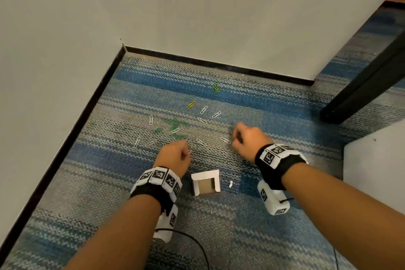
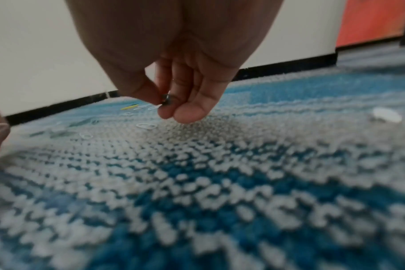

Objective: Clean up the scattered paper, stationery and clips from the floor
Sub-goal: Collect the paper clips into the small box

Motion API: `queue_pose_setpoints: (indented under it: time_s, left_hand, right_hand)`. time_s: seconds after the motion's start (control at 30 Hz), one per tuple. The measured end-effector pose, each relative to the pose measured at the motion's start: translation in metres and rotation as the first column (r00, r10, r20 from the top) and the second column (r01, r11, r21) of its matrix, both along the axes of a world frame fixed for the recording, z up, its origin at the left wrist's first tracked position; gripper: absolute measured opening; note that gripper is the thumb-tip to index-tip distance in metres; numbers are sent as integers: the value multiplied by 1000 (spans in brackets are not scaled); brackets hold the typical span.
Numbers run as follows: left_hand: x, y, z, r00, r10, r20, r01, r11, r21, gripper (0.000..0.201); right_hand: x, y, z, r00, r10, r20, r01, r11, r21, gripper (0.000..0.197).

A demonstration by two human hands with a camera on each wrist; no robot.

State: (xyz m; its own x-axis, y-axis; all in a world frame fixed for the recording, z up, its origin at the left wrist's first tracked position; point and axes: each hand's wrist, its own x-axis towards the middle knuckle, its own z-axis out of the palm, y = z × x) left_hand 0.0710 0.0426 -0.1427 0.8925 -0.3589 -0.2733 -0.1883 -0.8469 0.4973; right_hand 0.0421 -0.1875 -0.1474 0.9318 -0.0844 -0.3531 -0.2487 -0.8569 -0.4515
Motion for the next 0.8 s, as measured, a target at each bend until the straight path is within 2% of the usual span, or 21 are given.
queue_pose_setpoints:
  time_s: [0.1,0.17,0.23,0.33,0.37,0.43,0.53,0.6,0.67,0.73,0.8]
  left_hand:
    - [0,10,2,982,190,-21,-191,970,-150,17]
    - [4,20,1,963,260,-67,-266,959,-103,22]
    - [8,30,0,945,310,-104,-314,949,-21,19]
    - [9,39,2,941,309,-140,-298,950,95,25]
    - [9,41,1,941,301,-153,-289,953,94,24]
    - [8,44,-1,952,248,-178,-236,968,85,10]
    - [7,47,-4,976,145,-160,-118,979,167,33]
    - [7,45,-3,980,165,-108,-140,968,208,34]
    - [10,40,-1,985,165,-60,-145,958,248,33]
    - [13,35,0,987,149,-59,-130,959,253,25]
    - [17,31,-1,989,125,-74,-107,972,211,14]
  right_hand:
    - [3,8,-4,999,-53,6,52,998,23,27]
    - [7,15,-7,998,-53,18,52,998,38,30]
    - [9,21,-9,998,-56,30,55,997,61,24]
    - [10,24,-14,999,32,-8,-32,998,-44,29]
    - [11,23,-16,997,68,-40,-71,993,-92,30]
    - [15,22,-15,992,99,-83,-109,986,-126,25]
    - [16,24,-14,989,127,-79,-137,982,-133,22]
    - [15,24,-15,990,132,-51,-138,982,-127,25]
    - [15,23,-15,996,90,-28,-92,992,-90,19]
    - [18,23,-12,999,31,-30,-32,999,-25,10]
    - [22,26,-10,997,65,-35,-64,997,36,16]
